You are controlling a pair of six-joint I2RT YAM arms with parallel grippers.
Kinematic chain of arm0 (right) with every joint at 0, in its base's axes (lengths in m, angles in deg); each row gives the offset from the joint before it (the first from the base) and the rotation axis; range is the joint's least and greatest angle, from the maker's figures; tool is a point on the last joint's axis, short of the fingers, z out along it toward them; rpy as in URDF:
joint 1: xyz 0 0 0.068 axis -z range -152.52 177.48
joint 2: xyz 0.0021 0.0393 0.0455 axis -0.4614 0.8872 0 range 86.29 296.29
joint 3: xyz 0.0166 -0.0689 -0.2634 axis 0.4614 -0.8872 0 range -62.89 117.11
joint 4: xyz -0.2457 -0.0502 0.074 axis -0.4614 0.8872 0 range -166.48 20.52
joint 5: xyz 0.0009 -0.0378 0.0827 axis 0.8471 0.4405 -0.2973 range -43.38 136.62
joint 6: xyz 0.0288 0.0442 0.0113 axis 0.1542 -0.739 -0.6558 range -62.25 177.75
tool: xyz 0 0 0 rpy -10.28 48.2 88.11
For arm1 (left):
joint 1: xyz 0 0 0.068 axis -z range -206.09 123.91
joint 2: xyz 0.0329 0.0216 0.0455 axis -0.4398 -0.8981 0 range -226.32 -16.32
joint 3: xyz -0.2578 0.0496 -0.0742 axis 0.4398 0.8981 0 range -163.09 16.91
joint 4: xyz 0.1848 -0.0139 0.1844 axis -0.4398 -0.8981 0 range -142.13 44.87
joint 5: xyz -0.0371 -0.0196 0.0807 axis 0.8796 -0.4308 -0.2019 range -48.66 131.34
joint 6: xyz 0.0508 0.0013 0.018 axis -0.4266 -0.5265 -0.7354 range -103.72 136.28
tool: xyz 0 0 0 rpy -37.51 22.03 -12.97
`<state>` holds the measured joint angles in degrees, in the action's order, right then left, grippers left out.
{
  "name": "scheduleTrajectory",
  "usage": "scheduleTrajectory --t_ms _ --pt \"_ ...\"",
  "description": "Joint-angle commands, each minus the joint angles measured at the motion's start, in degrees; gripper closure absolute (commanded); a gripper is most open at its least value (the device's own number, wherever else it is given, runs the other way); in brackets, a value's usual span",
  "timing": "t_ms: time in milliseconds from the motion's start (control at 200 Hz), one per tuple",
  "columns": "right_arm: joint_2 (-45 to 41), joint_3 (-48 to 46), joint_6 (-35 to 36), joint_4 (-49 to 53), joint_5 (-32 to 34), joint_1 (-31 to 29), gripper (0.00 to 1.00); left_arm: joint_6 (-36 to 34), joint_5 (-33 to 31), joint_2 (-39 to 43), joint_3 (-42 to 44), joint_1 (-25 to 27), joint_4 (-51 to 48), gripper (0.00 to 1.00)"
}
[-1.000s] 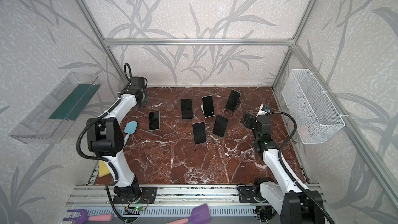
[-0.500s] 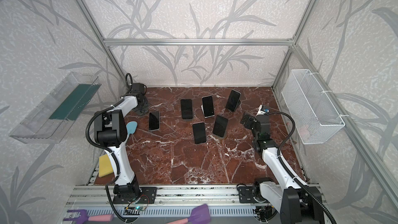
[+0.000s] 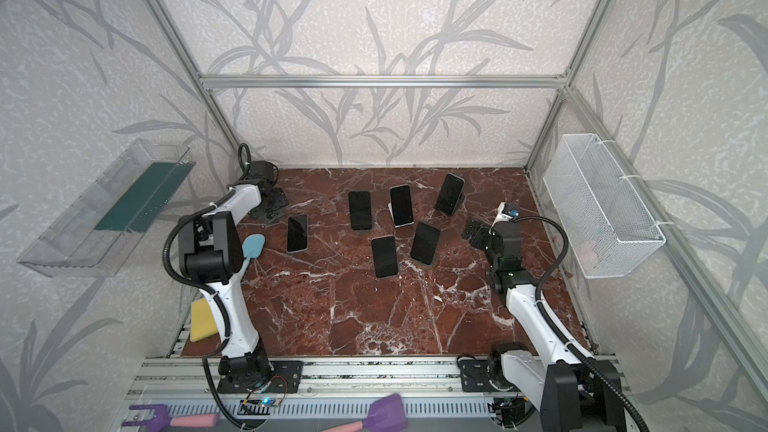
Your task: Remove the phone from the phone stand
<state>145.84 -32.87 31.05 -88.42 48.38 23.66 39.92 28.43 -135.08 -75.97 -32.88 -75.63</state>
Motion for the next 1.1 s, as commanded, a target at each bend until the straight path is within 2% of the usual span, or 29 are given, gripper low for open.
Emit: scheduleTrajectory --t_ms 0,145,256,336,461,581,681,807,987,1097 --pt "-1.2 0.4 -3.6 -0.1 -5.1 -0.2 0.00 0.0 -0.7 8.5 -0.8 0.7 -3.1 0.13" --pt "-3.9 0.3 -5.2 2.4 -7.1 -0.3 0.00 1.3 3.5 18.2 4.8 0.8 0.5 0.13" --pt "-6.9 0.2 -4.8 7.1 -5.5 -0.2 0.00 4.3 6.5 26.1 10.4 2.4 3.7 0.16" --pt "-9.0 -0.1 -2.9 10.6 -5.2 -0.2 0.02 5.5 6.7 31.2 14.6 6.6 7.3 0.17" --pt "-11.3 0.1 -1.9 15.3 -6.7 -0.4 0.04 3.9 5.7 36.4 17.7 16.5 9.8 0.17" --pt "-16.3 -0.8 -2.8 17.8 -5.5 -3.0 0.05 6.1 8.9 41.2 22.8 20.2 13.7 0.17" --pt "-20.5 -0.7 -1.0 21.1 1.3 -11.5 0.05 9.6 9.6 44.8 30.2 20.7 20.6 0.20" --pt "-21.2 1.6 2.4 23.8 15.0 -25.9 0.05 10.2 11.0 46.1 29.4 21.0 19.3 0.20" --pt "-11.9 12.5 5.3 30.7 27.7 -44.1 0.04 16.5 13.7 48.3 32.7 20.8 23.7 0.21" --pt "-4.7 17.0 7.8 30.7 28.7 -49.3 0.04 20.1 19.8 48.0 33.1 19.9 25.8 0.23"
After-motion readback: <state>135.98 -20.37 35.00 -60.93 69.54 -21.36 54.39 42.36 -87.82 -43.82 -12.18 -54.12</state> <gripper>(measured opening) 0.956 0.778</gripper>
